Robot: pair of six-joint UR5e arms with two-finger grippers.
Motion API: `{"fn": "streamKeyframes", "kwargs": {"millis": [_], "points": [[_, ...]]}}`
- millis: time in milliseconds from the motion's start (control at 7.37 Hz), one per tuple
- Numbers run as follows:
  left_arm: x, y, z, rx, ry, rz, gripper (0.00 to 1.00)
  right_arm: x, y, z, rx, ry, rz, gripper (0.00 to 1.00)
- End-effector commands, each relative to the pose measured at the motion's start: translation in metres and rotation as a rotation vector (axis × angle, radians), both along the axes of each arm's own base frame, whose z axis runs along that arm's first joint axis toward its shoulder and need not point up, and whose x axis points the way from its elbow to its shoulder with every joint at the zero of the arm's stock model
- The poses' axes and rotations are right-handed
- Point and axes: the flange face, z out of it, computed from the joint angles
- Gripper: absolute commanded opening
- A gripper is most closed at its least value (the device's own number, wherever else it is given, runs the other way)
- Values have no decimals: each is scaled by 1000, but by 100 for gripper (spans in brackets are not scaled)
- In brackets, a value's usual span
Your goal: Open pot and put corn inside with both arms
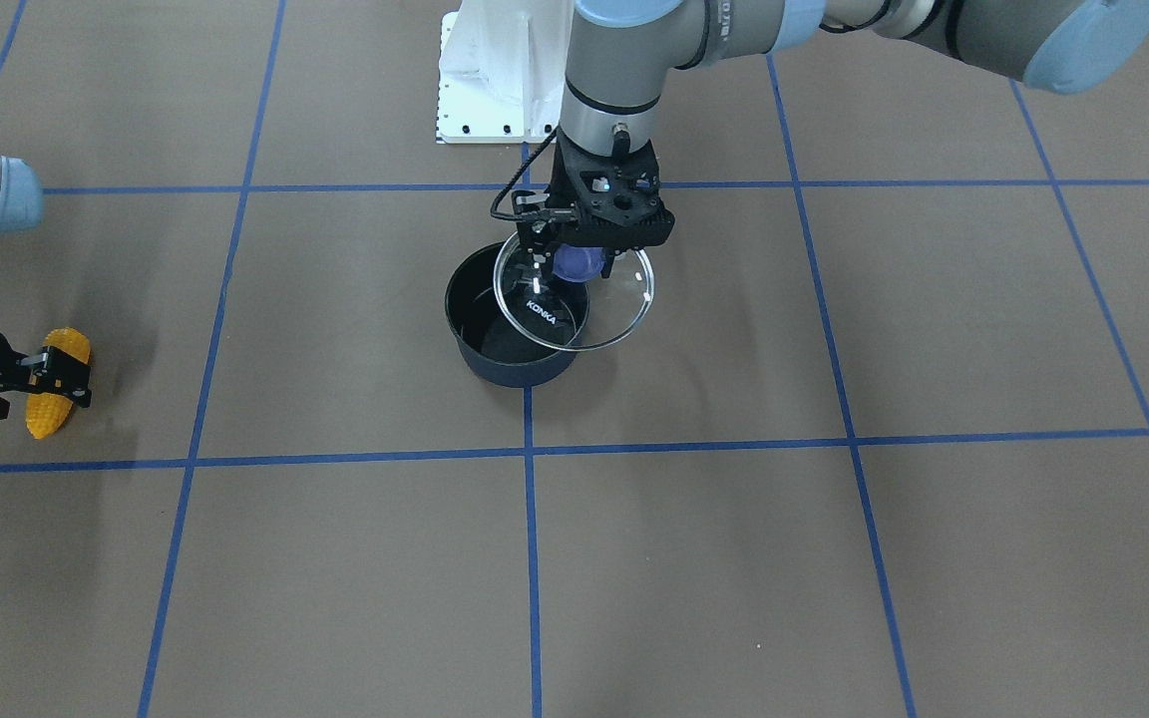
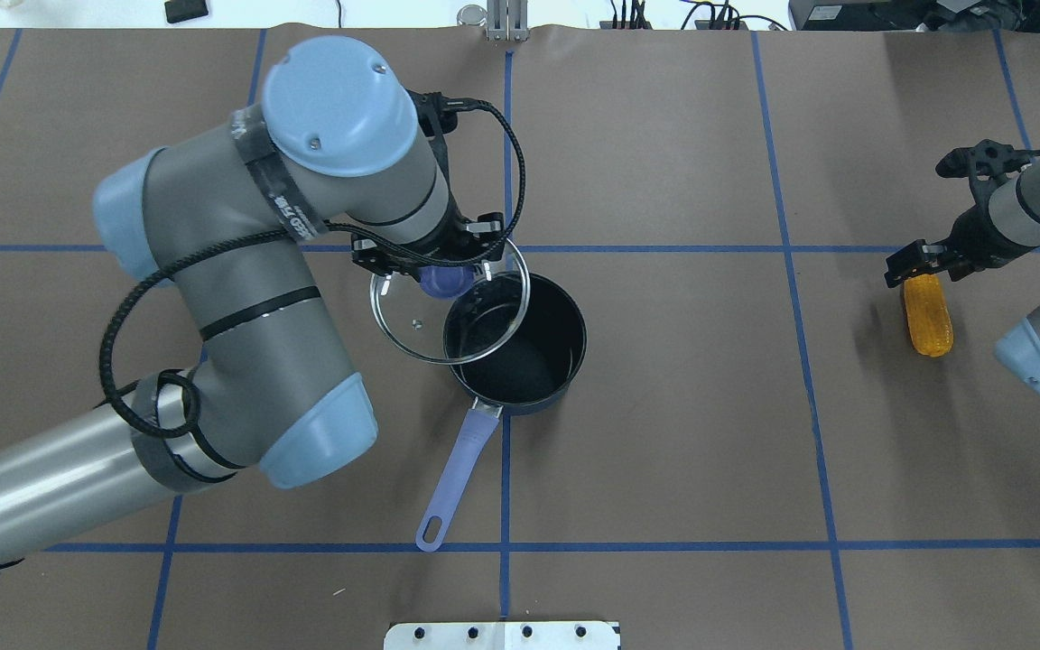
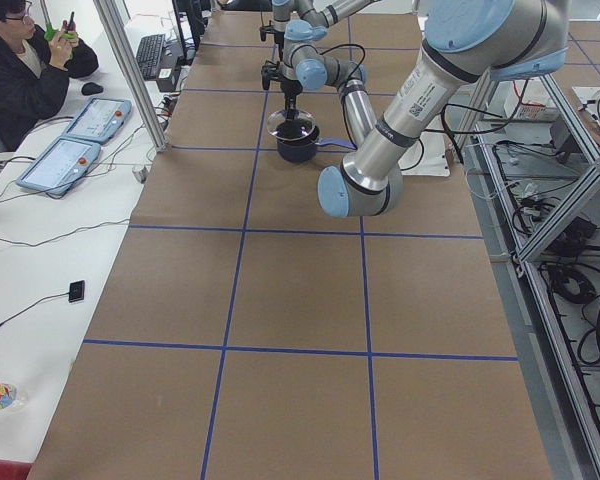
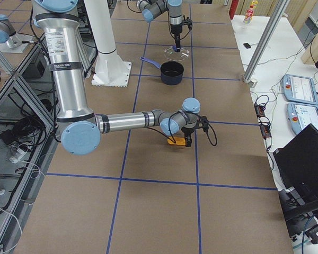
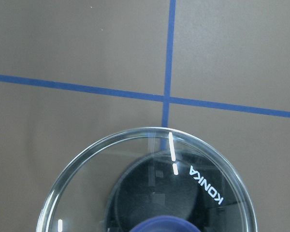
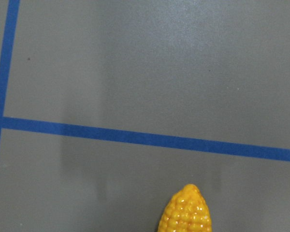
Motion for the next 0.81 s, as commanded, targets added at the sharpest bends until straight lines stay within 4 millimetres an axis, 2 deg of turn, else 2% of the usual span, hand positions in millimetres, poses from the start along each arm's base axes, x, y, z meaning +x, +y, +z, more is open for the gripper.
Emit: {"fn": "streamKeyframes", "kwargs": {"millis": [0, 136, 271, 407, 543, 679], "points": [[-56, -29, 40, 40, -24, 42, 51, -2, 7, 9, -2, -12, 12, 100], [-80, -39, 58, 62, -36, 62, 51, -3, 7, 8, -1, -14, 11, 99], [-97, -48, 75, 75, -51, 79, 51, -5, 8, 6, -11, -16, 22, 82], [-114, -56, 94, 98, -73, 84, 51, -6, 7, 0, -24, -23, 44, 58], [-129, -63, 109, 114, -95, 89, 51, -6, 8, -4, -19, -26, 45, 18], [-139, -67, 126, 126, -110, 95, 51, -5, 8, -9, -10, -32, 46, 3]]}}
